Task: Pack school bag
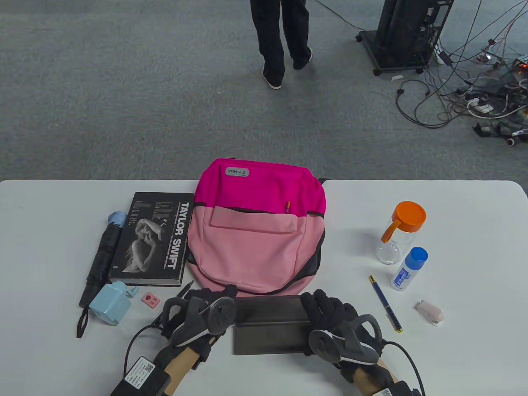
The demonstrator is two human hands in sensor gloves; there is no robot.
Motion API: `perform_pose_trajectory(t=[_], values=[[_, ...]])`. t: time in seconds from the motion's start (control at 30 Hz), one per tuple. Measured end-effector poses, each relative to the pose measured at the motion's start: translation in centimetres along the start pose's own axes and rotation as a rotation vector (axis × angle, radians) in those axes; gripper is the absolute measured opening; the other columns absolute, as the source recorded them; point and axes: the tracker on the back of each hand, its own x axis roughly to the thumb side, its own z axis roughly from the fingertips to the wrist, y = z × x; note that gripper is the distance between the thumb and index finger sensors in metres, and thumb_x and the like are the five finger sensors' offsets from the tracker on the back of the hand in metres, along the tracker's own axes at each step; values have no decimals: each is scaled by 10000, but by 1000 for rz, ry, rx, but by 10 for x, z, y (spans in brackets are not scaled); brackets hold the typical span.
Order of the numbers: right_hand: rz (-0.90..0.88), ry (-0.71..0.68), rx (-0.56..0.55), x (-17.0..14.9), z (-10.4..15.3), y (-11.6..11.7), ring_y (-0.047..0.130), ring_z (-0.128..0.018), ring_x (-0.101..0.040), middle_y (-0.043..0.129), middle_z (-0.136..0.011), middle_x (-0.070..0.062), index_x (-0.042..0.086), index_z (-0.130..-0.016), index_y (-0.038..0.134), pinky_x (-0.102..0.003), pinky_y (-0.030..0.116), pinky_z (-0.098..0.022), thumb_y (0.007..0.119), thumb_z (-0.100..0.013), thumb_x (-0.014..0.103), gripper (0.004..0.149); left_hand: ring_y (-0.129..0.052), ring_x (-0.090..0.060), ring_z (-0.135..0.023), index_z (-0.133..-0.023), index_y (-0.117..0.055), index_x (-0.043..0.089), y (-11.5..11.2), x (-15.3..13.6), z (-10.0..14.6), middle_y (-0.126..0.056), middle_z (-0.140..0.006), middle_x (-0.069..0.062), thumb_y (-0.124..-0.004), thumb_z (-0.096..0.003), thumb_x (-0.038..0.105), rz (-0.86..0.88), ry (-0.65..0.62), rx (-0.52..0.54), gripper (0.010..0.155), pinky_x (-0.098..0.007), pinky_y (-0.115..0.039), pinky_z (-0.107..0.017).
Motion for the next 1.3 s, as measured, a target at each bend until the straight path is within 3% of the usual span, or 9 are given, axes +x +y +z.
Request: perform_pose_trajectory(t=[0.07, 0.1, 0.2, 0.27, 0.37, 0.73, 0.93, 1.13, 1.3], values=[[4, 1, 2, 0, 0, 0, 809, -907, -557, 549, -1115, -378, 65, -1118, 323, -767, 748, -596, 809, -313, 535, 1051, -1053, -253, -635, -1060, -758, 188, 1, -2, 10, -1067, -738, 19, -889, -346, 567, 25, -7, -6, 819, -575, -834, -629], [4, 0, 3, 0, 0, 0, 807, -910, -556, 548, -1116, -377, 66, -1118, 324, -766, 747, -599, 810, -313, 535, 1051, -980, -310, -741, -1111, -678, 191, 0, -3, 13, -984, -877, -41, -880, -347, 577, 36, -20, -26, 880, -608, -786, -660], [-1, -6, 1, 0, 0, 0, 806, -912, -555, 546, -1117, -376, 63, -1118, 321, -767, 744, -601, 814, -314, 534, 1053, -644, -493, -990, -1195, -405, 242, -7, -3, 24, -602, -1178, -222, -817, -359, 626, 16, -49, -159, 1008, -685, -595, -751], [-10, -7, 4, 2, -1, 1, 805, -912, -556, 545, -1117, -378, 61, -1118, 319, -767, 743, -601, 815, -315, 534, 1056, -487, -540, -1027, -1199, -299, 261, -14, -2, 28, -376, -1232, -271, -781, -348, 652, 10, -61, -215, 1054, -714, -502, -771], [-21, -6, 16, 4, -3, 1, 801, -914, -556, 541, -1118, -378, 59, -1119, 308, -766, 742, -603, 811, -319, 537, 1059, -355, -577, -1027, -1194, -220, 258, -27, -1, 29, -188, -1227, -283, -749, -333, 677, 23, -83, -262, 1093, -737, -418, -767], [-12, -20, 10, 6, 0, 2, 796, -915, -560, 549, -1113, -380, 37, -1117, 305, -766, 737, -603, 805, -333, 554, 1064, -330, -583, -1018, -1164, -145, 248, -59, 6, 27, -160, -1216, -287, -744, -326, 679, -6, -111, -281, 1116, -751, -375, -755], [-30, -15, 9, 5, 1, 2, 796, -915, -562, 544, -1116, -380, 40, -1119, 303, -765, 737, -603, 804, -337, 555, 1062, -324, -593, -1013, -1155, -129, 264, -62, 0, 26, -150, -1212, -295, -729, -328, 669, 70, -82, -298, 1099, -759, -363, -748], [-40, -18, 12, 4, 1, 2, 796, -918, -558, 550, -1116, -376, 38, -1119, 306, -763, 739, -604, 805, -339, 555, 1060, -302, -599, -1009, -1148, -96, 264, -63, -1, 26, -141, -1207, -300, -698, -370, 636, 62, -49, -316, 1052, -761, -340, -742], [-28, -24, 12, 5, 2, 1, 792, -920, -560, 551, -1116, -379, 37, -1119, 309, -763, 736, -606, 808, -340, 552, 1059, -303, -602, -1014, -1152, -118, 260, -63, -1, 26, -155, -1214, -296, -722, -346, 656, 53, -54, -311, 1082, -769, -330, -741]])
